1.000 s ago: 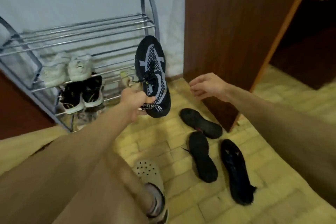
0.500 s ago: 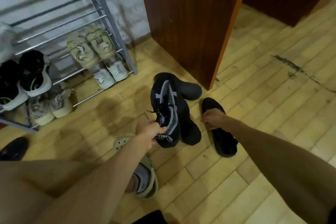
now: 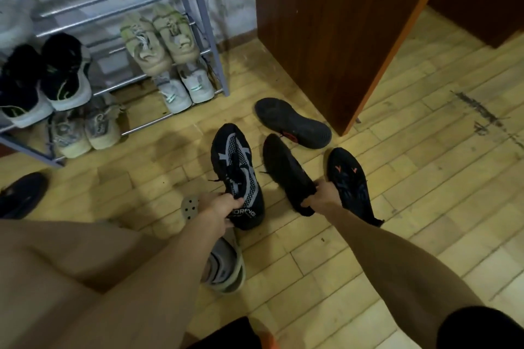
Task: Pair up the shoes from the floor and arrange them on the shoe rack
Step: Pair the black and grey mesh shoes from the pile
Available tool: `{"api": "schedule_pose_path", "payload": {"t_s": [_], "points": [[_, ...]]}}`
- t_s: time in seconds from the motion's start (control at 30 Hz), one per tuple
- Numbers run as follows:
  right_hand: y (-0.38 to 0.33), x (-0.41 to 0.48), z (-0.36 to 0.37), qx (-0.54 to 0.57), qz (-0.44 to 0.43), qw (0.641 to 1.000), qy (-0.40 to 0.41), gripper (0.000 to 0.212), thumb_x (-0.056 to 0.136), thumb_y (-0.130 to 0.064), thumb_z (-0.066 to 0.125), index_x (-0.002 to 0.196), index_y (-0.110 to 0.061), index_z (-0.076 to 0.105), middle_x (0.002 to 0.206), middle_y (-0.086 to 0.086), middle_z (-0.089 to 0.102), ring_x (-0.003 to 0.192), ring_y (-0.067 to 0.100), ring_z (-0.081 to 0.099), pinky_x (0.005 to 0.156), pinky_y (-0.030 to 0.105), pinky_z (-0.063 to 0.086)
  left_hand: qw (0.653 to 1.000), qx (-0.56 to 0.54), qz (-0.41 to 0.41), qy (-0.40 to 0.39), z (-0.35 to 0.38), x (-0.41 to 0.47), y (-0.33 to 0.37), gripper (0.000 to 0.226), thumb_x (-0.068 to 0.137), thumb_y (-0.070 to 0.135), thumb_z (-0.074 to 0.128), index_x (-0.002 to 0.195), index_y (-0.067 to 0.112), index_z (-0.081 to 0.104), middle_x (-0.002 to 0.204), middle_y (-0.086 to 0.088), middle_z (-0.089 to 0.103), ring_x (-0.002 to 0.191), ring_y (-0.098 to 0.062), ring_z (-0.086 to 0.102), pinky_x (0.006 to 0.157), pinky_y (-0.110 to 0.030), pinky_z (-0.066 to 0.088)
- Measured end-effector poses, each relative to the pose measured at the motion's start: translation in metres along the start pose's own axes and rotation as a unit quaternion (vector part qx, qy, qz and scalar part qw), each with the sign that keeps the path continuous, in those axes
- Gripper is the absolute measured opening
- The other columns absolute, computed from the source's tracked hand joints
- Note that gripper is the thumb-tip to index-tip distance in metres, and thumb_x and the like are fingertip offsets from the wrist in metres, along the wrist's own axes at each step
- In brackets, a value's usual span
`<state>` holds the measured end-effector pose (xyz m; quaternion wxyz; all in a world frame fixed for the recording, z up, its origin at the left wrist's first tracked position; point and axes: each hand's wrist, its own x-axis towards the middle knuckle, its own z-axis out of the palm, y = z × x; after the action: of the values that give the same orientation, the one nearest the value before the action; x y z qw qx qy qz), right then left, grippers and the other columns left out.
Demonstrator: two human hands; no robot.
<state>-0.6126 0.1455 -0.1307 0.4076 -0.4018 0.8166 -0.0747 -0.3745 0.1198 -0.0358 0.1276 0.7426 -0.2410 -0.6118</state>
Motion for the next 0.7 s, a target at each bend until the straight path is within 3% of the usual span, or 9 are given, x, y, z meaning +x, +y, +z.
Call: {"api": "schedule_pose_path", "payload": {"t_s": [0.1, 0.2, 0.3, 0.37, 0.5, 0.6, 0.7], "points": [[-0.004, -0.016, 0.000, -0.223, -0.186, 0.950, 0.111, 0.060, 0.076, -0.020, 0.070, 0.130, -0.019, 0.044, 0.125, 0.007, 0.045, 0.119, 0.029, 0.040, 0.097, 0.042, 0.042, 0.999, -0.042, -0.004, 0.000, 0.005, -0.001, 0.005, 0.038, 0.087, 0.011, 0.066, 0.124, 0.007, 0.057, 0.126, -0.014, 0.059, 0.102, -0.028, 0.055, 0.062, -0.035, 0.047], [-0.003, -0.028, 0.005, -0.281, -0.278, 0.918, 0.029, 0.052, 0.080, -0.028, 0.066, 0.127, -0.022, 0.046, 0.124, 0.006, 0.041, 0.115, 0.028, 0.039, 0.097, 0.040, 0.038, 0.998, -0.062, -0.013, 0.011, 0.006, 0.000, 0.004, 0.034, 0.086, 0.008, 0.067, 0.119, 0.006, 0.058, 0.124, -0.017, 0.060, 0.109, -0.033, 0.058, 0.062, -0.039, 0.048], [0.000, -0.033, 0.005, -0.287, -0.266, 0.915, -0.095, 0.044, 0.084, -0.032, 0.064, 0.125, -0.020, 0.053, 0.130, 0.010, 0.039, 0.118, 0.029, 0.039, 0.095, 0.038, 0.042, 0.998, -0.065, -0.017, 0.017, 0.003, -0.001, 0.000, 0.038, 0.086, 0.005, 0.065, 0.123, 0.005, 0.058, 0.126, -0.017, 0.060, 0.113, -0.035, 0.057, 0.078, -0.045, 0.051], [0.004, -0.033, 0.003, -0.280, -0.241, 0.924, -0.101, 0.043, 0.087, -0.024, 0.062, 0.129, -0.018, 0.053, 0.133, 0.010, 0.040, 0.120, 0.029, 0.042, 0.095, 0.035, 0.042, 0.998, -0.057, -0.020, 0.015, 0.001, -0.003, -0.003, 0.039, 0.087, 0.006, 0.064, 0.126, 0.005, 0.056, 0.127, -0.015, 0.059, 0.115, -0.035, 0.056, 0.087, -0.046, 0.049], [0.008, -0.030, -0.003, -0.222, -0.197, 0.953, -0.067, 0.040, 0.091, -0.025, 0.059, 0.129, -0.014, 0.053, 0.134, 0.011, 0.044, 0.121, 0.028, 0.047, 0.098, 0.036, 0.043, 0.998, -0.052, -0.016, 0.024, -0.003, -0.004, -0.009, 0.038, 0.086, 0.006, 0.065, 0.123, 0.003, 0.056, 0.127, -0.017, 0.060, 0.113, -0.033, 0.057, 0.079, -0.041, 0.048], [0.005, -0.025, 0.000, -0.153, -0.129, 0.978, -0.063, 0.055, 0.090, -0.034, 0.061, 0.138, -0.013, 0.044, 0.140, 0.014, 0.042, 0.125, 0.031, 0.046, 0.100, 0.038, 0.042, 0.999, -0.032, -0.023, 0.012, -0.002, -0.006, -0.010, 0.038, 0.092, 0.008, 0.058, 0.129, 0.002, 0.050, 0.135, -0.017, 0.053, 0.124, -0.033, 0.049, 0.094, -0.043, 0.043], [-0.002, -0.014, 0.012, -0.111, -0.087, 0.984, -0.108, 0.074, 0.085, -0.040, 0.067, 0.145, -0.011, 0.033, 0.143, 0.016, 0.042, 0.127, 0.033, 0.045, 0.097, 0.035, 0.042, 0.999, -0.037, -0.022, 0.008, -0.002, -0.004, -0.014, 0.039, 0.093, 0.009, 0.056, 0.130, 0.001, 0.049, 0.136, -0.016, 0.052, 0.126, -0.032, 0.047, 0.098, -0.038, 0.042]]}}
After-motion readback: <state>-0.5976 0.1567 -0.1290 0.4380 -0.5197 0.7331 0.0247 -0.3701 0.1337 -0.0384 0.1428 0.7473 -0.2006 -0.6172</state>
